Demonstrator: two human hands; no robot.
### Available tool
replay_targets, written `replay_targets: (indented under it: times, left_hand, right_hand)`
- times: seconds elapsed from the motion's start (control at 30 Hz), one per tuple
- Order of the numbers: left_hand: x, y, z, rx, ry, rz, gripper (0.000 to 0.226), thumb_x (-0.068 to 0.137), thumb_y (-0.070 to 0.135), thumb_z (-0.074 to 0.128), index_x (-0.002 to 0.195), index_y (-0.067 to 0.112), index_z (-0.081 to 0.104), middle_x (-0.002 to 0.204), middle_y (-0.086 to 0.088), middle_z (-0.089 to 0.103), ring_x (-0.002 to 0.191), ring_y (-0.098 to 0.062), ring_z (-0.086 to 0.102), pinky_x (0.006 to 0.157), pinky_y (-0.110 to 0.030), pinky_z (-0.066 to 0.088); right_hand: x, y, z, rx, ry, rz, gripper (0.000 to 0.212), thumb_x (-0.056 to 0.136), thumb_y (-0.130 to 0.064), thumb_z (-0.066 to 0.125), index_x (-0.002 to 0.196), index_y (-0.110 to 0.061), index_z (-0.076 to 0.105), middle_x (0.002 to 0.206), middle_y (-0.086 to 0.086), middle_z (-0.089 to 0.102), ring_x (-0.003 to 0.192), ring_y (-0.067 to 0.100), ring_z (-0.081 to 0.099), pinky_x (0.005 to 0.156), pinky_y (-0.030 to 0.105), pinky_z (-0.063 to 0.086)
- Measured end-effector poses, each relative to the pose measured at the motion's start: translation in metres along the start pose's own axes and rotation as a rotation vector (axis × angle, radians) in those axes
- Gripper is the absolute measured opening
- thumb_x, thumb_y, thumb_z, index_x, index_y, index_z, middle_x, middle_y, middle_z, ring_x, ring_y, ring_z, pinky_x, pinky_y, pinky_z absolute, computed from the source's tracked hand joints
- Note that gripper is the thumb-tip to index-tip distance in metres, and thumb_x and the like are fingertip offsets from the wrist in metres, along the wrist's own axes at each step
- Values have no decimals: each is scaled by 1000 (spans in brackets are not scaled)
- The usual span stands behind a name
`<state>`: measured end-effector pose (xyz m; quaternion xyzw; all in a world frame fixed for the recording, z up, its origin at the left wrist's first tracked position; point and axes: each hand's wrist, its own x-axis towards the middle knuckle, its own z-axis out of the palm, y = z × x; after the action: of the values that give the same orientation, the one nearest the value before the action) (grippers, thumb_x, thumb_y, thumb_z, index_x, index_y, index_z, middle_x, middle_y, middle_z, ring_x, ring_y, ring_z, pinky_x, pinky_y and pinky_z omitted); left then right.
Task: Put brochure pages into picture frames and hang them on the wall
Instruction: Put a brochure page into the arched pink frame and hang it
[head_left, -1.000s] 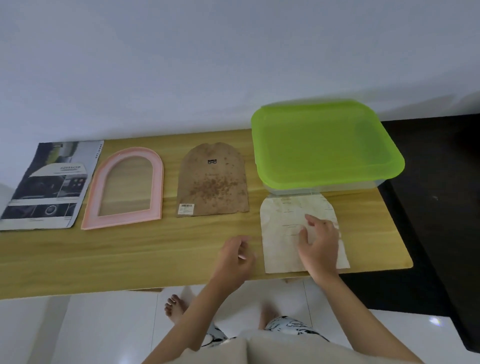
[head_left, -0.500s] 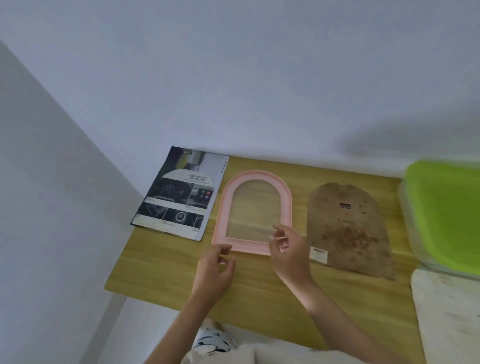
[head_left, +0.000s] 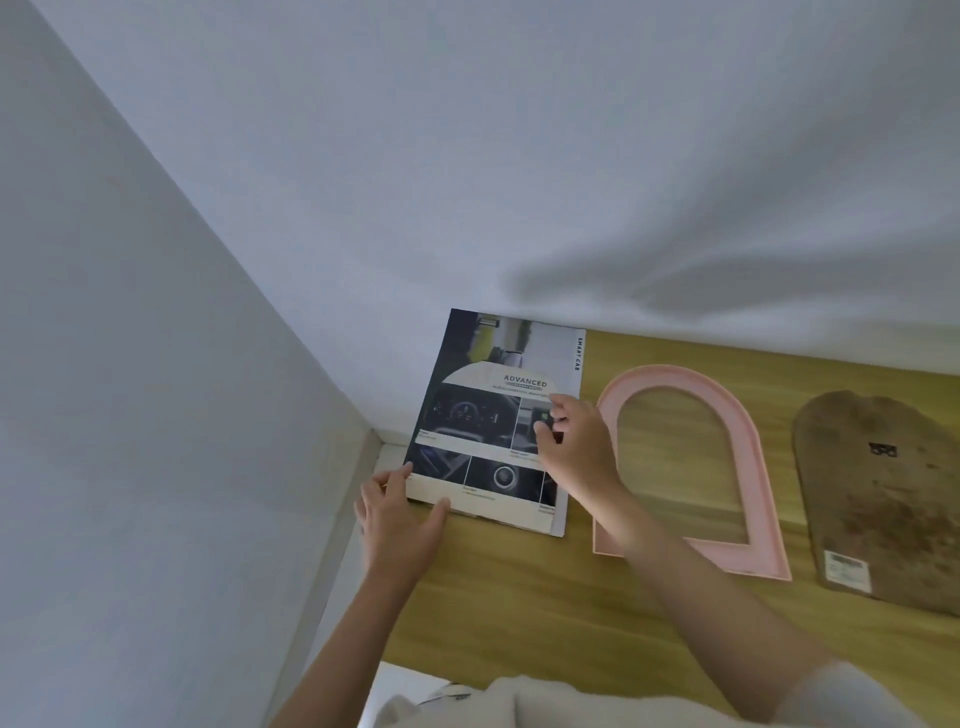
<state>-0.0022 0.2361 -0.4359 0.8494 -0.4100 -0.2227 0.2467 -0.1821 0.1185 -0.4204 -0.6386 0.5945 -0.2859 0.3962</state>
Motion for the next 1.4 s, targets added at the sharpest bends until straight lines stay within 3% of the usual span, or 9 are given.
replay_targets:
  times: [0.17, 0.37, 0.53, 0.67, 0.77, 0.9, 1.03, 1.17, 1.4]
  left_hand:
    - [15, -11, -1, 8, -63, 0, 63, 76, 37, 70, 133, 22, 47, 118, 4, 45, 112, -16, 38, 98, -39, 40]
    - [24, -18, -3, -59, -112, 10, 64, 75, 32, 73, 132, 21, 48, 117, 5, 45, 106, -10, 38, 96, -34, 41]
    - [29, -19, -3, -110, -138, -17, 63, 70, 27, 77, 127, 21, 51, 118, 5, 46, 107, -13, 42, 93, -34, 43]
    - [32, -19, -5, -124, -163, -34, 64, 65, 26, 80, 123, 20, 52, 115, 4, 47, 107, -16, 47, 93, -37, 45]
    - [33, -16, -6, -136, -172, -49, 65, 63, 24, 81, 120, 21, 52, 112, 4, 48, 103, -14, 49, 93, -37, 46]
    - [37, -13, -9, -202, -183, -68, 56, 64, 14, 80, 115, 18, 55, 105, 0, 55, 93, -14, 55, 84, -29, 49]
    - [41, -8, -18, -268, -124, -65, 31, 76, 3, 67, 104, 14, 63, 87, 3, 61, 79, -11, 60, 65, -14, 43]
    - [35, 7, -28, -375, -84, -36, 28, 77, 2, 68, 100, 17, 65, 81, 9, 62, 71, -2, 59, 59, -7, 43]
    - [2, 44, -14, -449, -142, 69, 20, 80, 11, 69, 97, 22, 65, 84, 7, 67, 78, -8, 63, 69, -19, 52]
  right_hand:
    - [62, 1, 6, -456, -138, -46, 63, 83, -33, 66, 136, -12, 40, 123, 7, 44, 111, 22, 46, 86, 29, 45]
    - [89, -4, 13, -706, -273, 17, 66, 70, -53, 74, 119, -16, 49, 106, 2, 34, 99, 17, 34, 81, 29, 37]
    - [94, -4, 10, -618, -262, 88, 79, 59, -49, 83, 121, -17, 46, 114, 4, 40, 108, 21, 38, 87, 30, 36]
    - [98, -5, 10, -593, -260, 116, 77, 54, -44, 87, 114, -19, 44, 107, -1, 39, 103, 18, 37, 82, 29, 36]
    - [97, -5, 10, -532, -265, 126, 63, 64, -31, 84, 109, -22, 41, 109, -1, 49, 100, 18, 43, 75, 28, 41]
    - [92, -8, 6, -275, -198, 73, 33, 85, -1, 60, 106, -19, 43, 117, 11, 60, 80, 18, 62, 48, 23, 53]
    - [86, -17, -5, -114, -73, 28, 24, 89, -1, 57, 107, -16, 53, 107, 8, 61, 75, 8, 59, 47, 15, 50]
    - [79, -20, -25, 1, 12, 1, 23, 87, -5, 62, 107, -17, 59, 93, 2, 61, 76, 13, 59, 53, 15, 49]
    - [60, -1, -88, 120, 121, 72, 26, 88, -5, 62, 111, -18, 61, 90, 0, 58, 70, 12, 57, 44, 27, 52]
